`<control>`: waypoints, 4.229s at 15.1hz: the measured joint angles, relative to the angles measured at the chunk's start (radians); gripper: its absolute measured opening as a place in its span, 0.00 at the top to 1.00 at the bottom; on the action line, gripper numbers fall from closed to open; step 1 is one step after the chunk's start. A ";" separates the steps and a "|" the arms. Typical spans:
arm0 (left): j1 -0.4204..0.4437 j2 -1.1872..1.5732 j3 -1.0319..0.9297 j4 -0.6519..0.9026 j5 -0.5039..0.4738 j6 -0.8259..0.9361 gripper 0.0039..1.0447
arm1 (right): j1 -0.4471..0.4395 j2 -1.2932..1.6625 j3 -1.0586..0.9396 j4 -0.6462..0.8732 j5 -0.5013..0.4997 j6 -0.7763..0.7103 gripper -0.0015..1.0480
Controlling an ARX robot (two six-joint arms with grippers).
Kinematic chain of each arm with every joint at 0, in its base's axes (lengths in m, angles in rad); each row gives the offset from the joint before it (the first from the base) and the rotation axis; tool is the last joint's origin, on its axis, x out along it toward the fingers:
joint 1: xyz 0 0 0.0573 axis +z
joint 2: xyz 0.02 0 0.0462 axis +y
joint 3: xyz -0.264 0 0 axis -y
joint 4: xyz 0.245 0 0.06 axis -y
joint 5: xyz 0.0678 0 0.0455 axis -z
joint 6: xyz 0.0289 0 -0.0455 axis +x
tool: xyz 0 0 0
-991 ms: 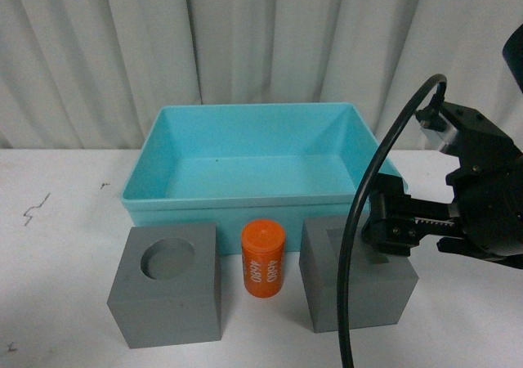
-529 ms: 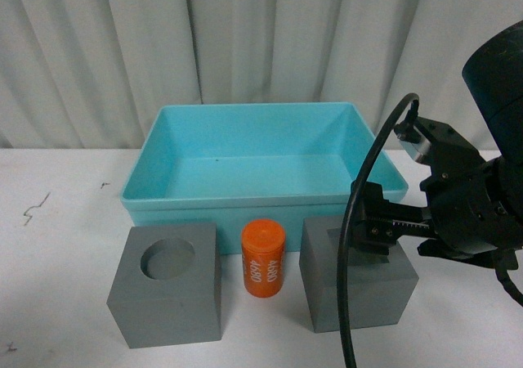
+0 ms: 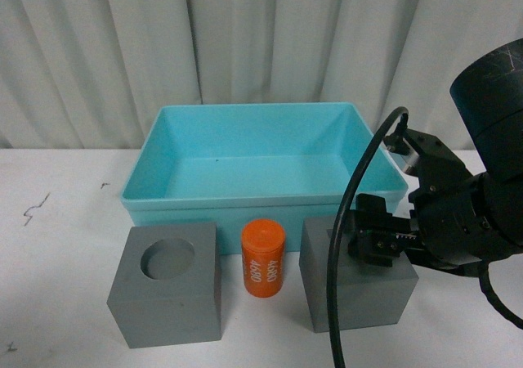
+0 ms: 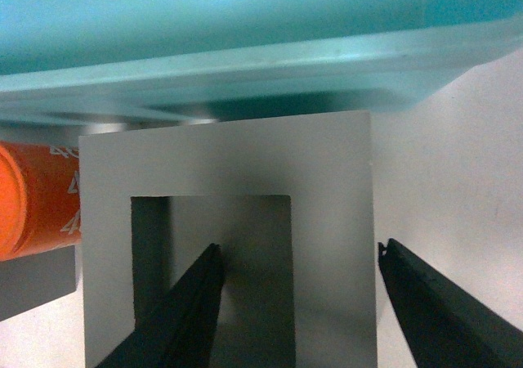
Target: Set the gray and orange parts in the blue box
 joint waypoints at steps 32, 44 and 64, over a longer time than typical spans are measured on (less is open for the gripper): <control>0.000 0.000 0.000 0.000 0.000 0.000 0.06 | -0.127 0.130 0.563 -0.141 -0.087 -0.056 0.82; 0.000 0.000 0.000 0.000 0.000 0.000 0.06 | -0.040 0.154 0.595 -0.132 0.089 0.081 0.24; 0.000 0.000 0.000 0.000 0.000 0.000 0.06 | -0.256 -1.051 -0.806 0.725 0.199 -0.267 0.98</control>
